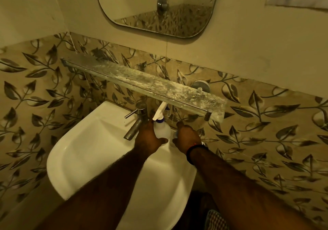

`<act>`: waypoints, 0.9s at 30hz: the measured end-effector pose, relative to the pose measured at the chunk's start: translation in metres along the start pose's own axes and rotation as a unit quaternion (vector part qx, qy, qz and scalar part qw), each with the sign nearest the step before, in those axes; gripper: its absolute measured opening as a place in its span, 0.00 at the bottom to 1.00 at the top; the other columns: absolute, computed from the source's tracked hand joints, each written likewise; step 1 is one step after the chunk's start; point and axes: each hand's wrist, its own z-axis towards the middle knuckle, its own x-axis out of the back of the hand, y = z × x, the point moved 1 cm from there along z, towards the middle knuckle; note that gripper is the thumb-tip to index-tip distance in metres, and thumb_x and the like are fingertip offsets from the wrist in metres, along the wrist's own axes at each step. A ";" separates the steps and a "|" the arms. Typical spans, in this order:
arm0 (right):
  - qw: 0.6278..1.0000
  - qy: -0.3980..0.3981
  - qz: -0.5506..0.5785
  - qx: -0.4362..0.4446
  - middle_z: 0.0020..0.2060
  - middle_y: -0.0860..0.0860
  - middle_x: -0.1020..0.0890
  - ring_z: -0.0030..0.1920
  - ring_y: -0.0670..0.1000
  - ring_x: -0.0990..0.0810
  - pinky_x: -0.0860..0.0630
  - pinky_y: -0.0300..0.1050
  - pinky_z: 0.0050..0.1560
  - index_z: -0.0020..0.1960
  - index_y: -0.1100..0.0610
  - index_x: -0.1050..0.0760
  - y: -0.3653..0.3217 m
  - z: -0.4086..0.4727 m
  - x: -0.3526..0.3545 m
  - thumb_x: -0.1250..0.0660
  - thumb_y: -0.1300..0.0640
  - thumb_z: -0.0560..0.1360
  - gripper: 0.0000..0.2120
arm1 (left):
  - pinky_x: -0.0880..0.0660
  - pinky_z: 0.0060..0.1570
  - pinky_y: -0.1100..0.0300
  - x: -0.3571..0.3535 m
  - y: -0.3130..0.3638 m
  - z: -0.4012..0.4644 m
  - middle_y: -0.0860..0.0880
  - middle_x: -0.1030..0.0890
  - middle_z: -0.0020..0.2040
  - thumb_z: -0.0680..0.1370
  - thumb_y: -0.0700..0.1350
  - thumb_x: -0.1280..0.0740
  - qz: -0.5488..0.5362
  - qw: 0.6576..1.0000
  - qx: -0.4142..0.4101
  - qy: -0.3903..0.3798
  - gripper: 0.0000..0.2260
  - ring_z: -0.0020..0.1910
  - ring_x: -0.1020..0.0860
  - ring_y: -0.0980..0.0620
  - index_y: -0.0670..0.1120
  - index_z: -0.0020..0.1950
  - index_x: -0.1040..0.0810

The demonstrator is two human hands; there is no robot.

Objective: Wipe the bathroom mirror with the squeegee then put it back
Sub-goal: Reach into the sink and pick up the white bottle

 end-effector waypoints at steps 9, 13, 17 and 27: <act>0.999 0.009 0.038 0.000 0.60 0.56 0.22 0.58 0.59 0.22 0.24 0.52 0.57 0.73 0.51 0.40 0.009 0.000 -0.010 0.31 0.56 0.73 0.32 | 0.34 0.71 0.48 -0.011 -0.012 0.003 0.45 0.29 0.70 0.67 0.44 0.21 0.014 1.000 -0.011 0.006 0.39 0.70 0.30 0.44 0.43 0.73 0.36; 0.999 0.008 0.031 -0.004 0.59 0.57 0.22 0.57 0.59 0.22 0.23 0.52 0.57 0.74 0.53 0.43 0.010 0.002 -0.010 0.32 0.58 0.73 0.33 | 0.35 0.71 0.49 -0.014 -0.012 0.005 0.45 0.29 0.70 0.67 0.43 0.21 0.002 1.000 -0.007 0.025 0.39 0.70 0.31 0.44 0.44 0.74 0.36; 0.999 0.007 0.034 -0.008 0.60 0.57 0.22 0.58 0.59 0.22 0.24 0.51 0.57 0.74 0.54 0.43 0.011 0.002 -0.010 0.33 0.58 0.74 0.33 | 0.36 0.71 0.50 -0.015 -0.014 0.005 0.45 0.30 0.71 0.66 0.43 0.20 0.012 0.999 -0.007 0.031 0.41 0.70 0.32 0.44 0.45 0.74 0.37; 0.995 0.012 0.098 -0.015 0.62 0.55 0.23 0.61 0.56 0.23 0.26 0.45 0.57 0.66 0.55 0.36 0.018 -0.010 -0.013 0.25 0.58 0.69 0.30 | 0.37 0.70 0.51 -0.016 -0.021 0.003 0.47 0.30 0.71 0.67 0.46 0.21 -0.002 0.999 -0.006 0.041 0.42 0.71 0.32 0.45 0.47 0.75 0.39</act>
